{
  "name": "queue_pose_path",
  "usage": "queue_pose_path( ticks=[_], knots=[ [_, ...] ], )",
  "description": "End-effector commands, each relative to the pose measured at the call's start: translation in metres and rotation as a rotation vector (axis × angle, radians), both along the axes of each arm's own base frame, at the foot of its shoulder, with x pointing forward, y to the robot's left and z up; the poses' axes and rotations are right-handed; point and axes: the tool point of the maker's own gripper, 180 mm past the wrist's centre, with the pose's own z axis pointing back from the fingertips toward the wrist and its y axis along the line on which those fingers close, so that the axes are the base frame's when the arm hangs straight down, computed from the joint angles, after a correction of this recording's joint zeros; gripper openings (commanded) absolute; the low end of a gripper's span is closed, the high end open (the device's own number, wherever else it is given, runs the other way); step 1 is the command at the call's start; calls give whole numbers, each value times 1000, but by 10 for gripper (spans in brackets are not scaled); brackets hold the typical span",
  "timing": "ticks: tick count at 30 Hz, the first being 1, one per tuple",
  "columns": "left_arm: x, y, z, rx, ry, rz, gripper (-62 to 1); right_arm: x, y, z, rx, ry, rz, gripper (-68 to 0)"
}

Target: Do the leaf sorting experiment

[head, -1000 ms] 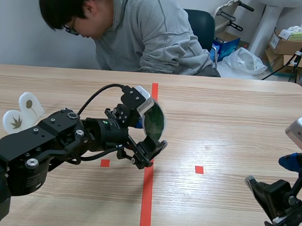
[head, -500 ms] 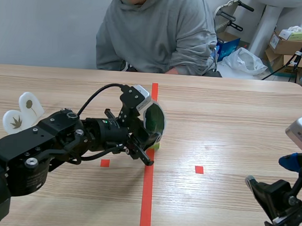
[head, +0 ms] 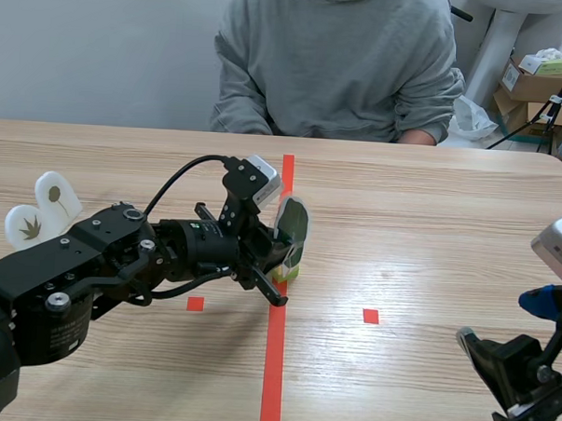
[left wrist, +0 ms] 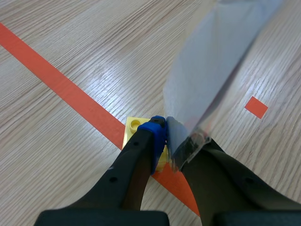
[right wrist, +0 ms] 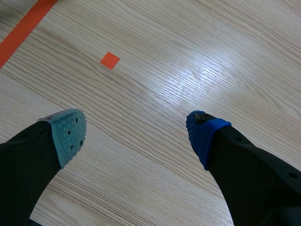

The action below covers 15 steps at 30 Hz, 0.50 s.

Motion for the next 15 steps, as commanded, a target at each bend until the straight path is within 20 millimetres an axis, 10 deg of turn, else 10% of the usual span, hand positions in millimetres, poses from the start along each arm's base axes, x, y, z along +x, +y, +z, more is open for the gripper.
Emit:
queue_pose_path(
  ticks=[1, 15],
  knots=[
    [8, -4, 19, -31, -45, -13, -569, 7, 0, 9, 1, -37, 9, -234],
    [-37, 39, 80, -128, -146, 65, -568, 7, 0, 10, -1, -39, 9, -234]
  ],
)
